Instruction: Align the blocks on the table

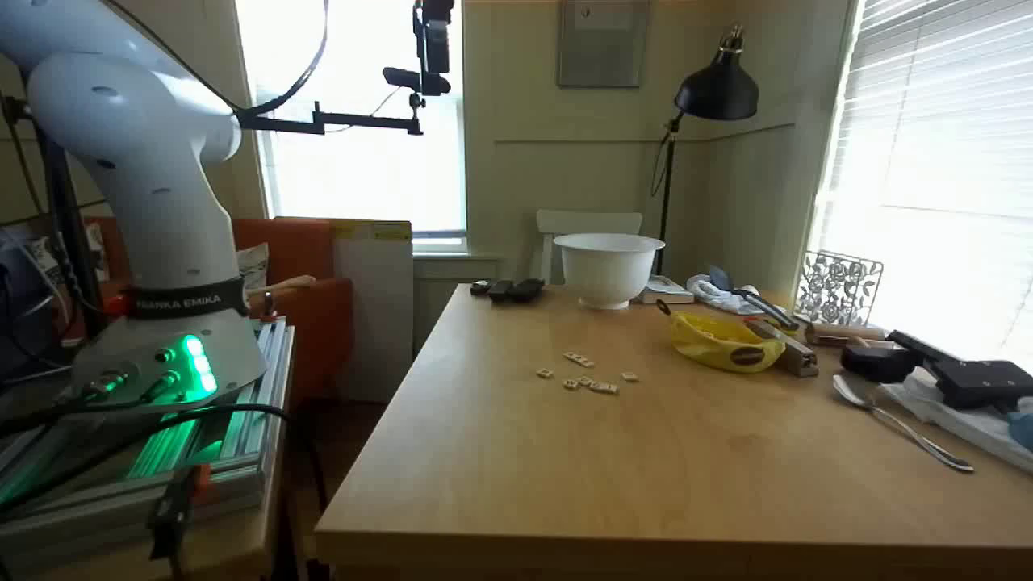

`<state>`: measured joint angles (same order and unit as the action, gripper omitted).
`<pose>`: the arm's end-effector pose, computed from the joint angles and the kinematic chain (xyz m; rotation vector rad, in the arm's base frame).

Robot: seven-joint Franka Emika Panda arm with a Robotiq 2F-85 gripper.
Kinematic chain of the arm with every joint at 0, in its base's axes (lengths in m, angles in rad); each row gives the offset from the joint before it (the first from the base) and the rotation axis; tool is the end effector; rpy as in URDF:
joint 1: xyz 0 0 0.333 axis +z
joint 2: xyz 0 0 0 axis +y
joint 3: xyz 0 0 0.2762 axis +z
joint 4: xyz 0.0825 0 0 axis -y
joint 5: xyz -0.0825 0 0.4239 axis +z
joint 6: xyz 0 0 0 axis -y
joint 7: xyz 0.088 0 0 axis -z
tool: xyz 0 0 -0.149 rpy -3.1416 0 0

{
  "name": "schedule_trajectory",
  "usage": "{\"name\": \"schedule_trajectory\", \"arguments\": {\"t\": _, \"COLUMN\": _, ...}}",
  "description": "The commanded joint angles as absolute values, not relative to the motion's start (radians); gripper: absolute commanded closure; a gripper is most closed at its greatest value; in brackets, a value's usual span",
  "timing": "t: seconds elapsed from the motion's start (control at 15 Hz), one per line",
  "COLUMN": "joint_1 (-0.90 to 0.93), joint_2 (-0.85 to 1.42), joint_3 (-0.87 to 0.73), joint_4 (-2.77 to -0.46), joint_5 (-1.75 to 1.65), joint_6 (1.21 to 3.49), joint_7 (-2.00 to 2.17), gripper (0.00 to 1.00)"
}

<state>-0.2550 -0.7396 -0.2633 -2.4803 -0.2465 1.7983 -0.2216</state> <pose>0.3426 -0.2235 0.4480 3.0527 -0.2801 0.0310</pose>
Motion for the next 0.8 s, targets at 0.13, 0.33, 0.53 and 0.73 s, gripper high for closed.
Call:
{"name": "schedule_trajectory", "arguments": {"t": 0.13, "joint_1": -0.246, "joint_2": -0.741, "joint_3": -0.270, "joint_4": -2.478, "joint_5": -0.251, "joint_6": 1.795, "joint_7": -0.217, "gripper": 0.00}}
{"name": "schedule_trajectory", "arguments": {"t": 0.33, "joint_1": -0.246, "joint_2": -0.741, "joint_3": -0.270, "joint_4": -2.478, "joint_5": -0.251, "joint_6": 1.795, "joint_7": -0.217, "gripper": 0.00}}
{"name": "schedule_trajectory", "arguments": {"t": 0.53, "joint_1": -0.192, "joint_2": -0.674, "joint_3": -0.244, "joint_4": -2.492, "joint_5": -0.234, "joint_6": 1.820, "joint_7": -0.231, "gripper": 0.00}}
{"name": "schedule_trajectory", "arguments": {"t": 0.73, "joint_1": -0.087, "joint_2": -0.597, "joint_3": -0.253, "joint_4": -2.539, "joint_5": -0.177, "joint_6": 1.945, "joint_7": -0.311, "gripper": 0.00}}
